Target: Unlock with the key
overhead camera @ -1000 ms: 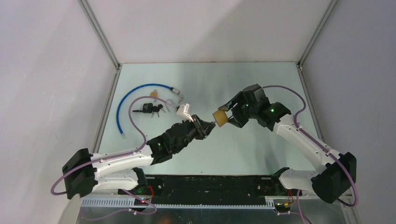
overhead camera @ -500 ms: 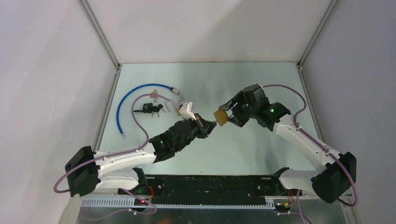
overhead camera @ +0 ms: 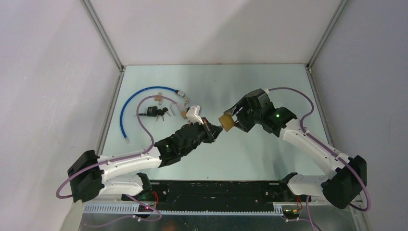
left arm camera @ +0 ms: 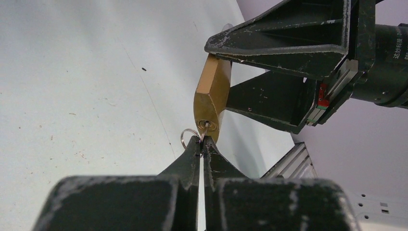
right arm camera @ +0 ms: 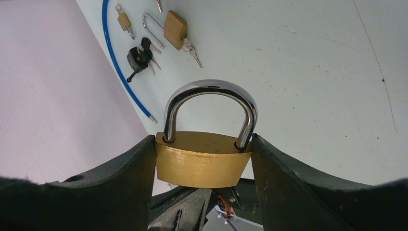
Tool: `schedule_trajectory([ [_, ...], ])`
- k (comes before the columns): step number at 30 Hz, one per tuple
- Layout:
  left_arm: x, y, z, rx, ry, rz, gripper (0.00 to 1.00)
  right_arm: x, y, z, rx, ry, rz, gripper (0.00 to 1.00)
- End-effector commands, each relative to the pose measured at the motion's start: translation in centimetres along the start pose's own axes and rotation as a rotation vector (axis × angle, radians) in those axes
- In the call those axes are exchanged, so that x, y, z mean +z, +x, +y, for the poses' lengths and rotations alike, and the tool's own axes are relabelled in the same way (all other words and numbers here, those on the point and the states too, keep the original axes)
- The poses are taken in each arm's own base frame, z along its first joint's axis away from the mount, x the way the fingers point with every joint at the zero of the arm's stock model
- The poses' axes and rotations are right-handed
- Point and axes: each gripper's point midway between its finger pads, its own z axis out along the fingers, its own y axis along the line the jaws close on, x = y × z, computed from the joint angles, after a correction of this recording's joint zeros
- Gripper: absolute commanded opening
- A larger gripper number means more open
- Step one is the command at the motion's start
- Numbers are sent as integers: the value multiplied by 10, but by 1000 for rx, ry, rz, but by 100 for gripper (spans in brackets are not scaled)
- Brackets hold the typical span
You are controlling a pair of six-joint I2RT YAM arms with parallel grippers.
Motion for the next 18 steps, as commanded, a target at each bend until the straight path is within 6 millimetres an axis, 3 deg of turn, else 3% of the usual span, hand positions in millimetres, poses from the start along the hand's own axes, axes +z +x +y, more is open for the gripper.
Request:
schedule_trajectory([
  [1, 4, -23, -29, 62, 82, -57, 0, -24, 29, 54, -1, -211, 129, 0],
  [5, 5, -20, -21, 255, 71, -57, 0, -27, 25, 53, 0, -212, 124, 0],
  [11, 0, -20, -9, 743, 21, -79, 0, -31, 23, 53, 0, -221, 136, 0],
  [18, -2, -5, -9, 1154, -6, -56, 0, -29, 27, 52, -1, -217, 161, 0],
])
